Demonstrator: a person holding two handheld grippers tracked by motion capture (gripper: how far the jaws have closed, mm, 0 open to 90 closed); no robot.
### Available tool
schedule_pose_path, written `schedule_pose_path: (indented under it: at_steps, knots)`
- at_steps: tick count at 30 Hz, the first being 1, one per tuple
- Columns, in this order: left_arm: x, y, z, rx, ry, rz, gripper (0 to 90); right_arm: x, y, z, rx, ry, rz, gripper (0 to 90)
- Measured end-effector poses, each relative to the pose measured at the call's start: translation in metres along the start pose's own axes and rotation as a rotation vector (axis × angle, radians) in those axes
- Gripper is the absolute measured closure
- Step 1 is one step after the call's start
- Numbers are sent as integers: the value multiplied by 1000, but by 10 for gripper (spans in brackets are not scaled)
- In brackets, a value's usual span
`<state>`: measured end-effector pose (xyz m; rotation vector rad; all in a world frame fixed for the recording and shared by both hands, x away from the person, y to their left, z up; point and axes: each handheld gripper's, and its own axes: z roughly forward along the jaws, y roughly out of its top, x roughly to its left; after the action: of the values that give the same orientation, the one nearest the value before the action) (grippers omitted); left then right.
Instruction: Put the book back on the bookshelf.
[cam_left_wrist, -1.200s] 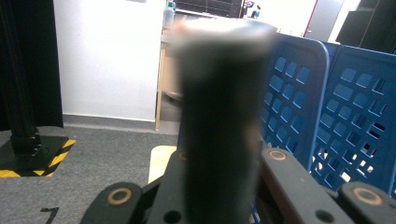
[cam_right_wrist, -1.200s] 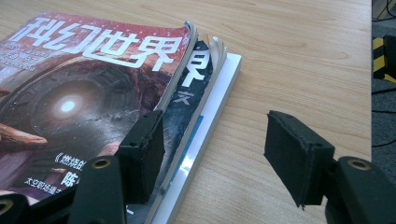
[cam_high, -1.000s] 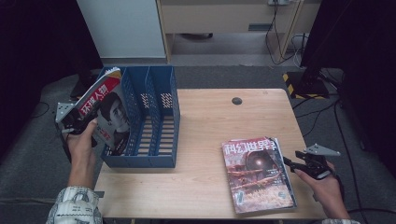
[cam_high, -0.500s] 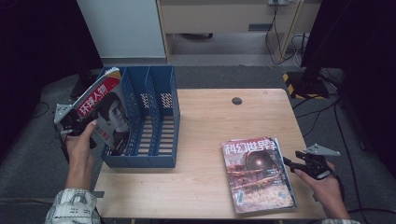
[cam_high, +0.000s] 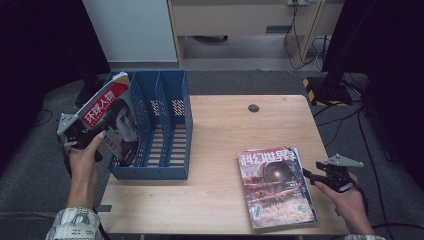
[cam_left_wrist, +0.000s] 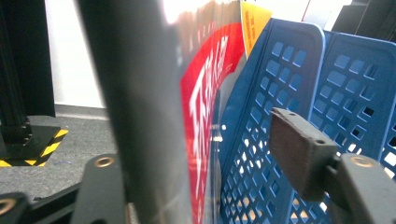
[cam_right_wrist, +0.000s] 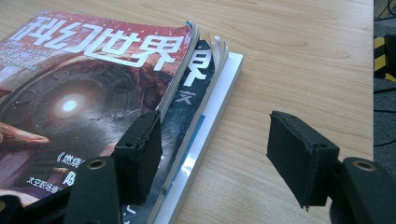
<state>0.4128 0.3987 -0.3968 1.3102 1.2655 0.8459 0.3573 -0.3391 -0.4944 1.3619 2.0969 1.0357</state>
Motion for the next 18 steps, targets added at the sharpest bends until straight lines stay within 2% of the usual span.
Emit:
schedule_pose_path:
  at_steps: [3,10,18]
  knots:
    - [1,-1,-3,15,-11,-4,279,0,0,0,0,-1,0,355]
    - [1,-10,-15,36,-7,3,229,1,0,1,5,0,-5,353]
    - [-2,-21,-33,36,15,5,221,2,1,2,4,6,-5,339]
